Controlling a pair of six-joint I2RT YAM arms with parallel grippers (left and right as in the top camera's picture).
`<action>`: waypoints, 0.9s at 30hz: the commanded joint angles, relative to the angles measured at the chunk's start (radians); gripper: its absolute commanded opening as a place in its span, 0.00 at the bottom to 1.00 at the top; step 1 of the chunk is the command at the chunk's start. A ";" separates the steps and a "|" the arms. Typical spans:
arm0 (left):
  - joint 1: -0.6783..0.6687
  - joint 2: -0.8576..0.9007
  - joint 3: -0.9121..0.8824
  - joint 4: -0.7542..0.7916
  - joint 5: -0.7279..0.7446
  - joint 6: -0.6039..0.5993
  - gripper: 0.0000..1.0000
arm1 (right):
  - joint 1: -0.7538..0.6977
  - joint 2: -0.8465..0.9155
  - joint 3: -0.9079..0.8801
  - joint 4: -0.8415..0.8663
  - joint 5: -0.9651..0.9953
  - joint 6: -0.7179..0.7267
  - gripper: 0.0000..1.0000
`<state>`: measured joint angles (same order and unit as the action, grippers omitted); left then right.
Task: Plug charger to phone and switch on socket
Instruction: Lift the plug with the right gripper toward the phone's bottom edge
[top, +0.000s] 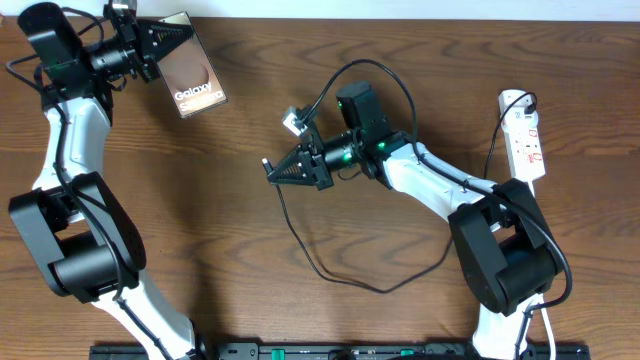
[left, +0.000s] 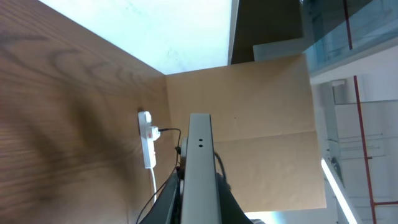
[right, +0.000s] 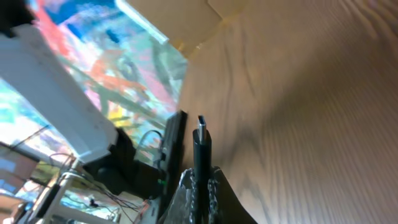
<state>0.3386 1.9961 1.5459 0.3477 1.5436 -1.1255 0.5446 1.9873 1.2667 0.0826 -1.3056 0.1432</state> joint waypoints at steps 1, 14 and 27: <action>-0.003 -0.027 0.006 0.007 0.029 0.011 0.07 | 0.004 -0.002 0.003 0.096 -0.097 0.164 0.01; -0.095 -0.027 0.006 0.078 0.026 0.011 0.08 | 0.007 -0.002 0.003 0.238 -0.076 0.540 0.01; -0.140 -0.027 0.006 0.088 0.007 0.006 0.07 | 0.007 -0.002 0.003 0.449 -0.032 0.673 0.01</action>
<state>0.2127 1.9961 1.5459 0.4271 1.5398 -1.1213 0.5446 1.9877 1.2667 0.5278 -1.3594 0.7895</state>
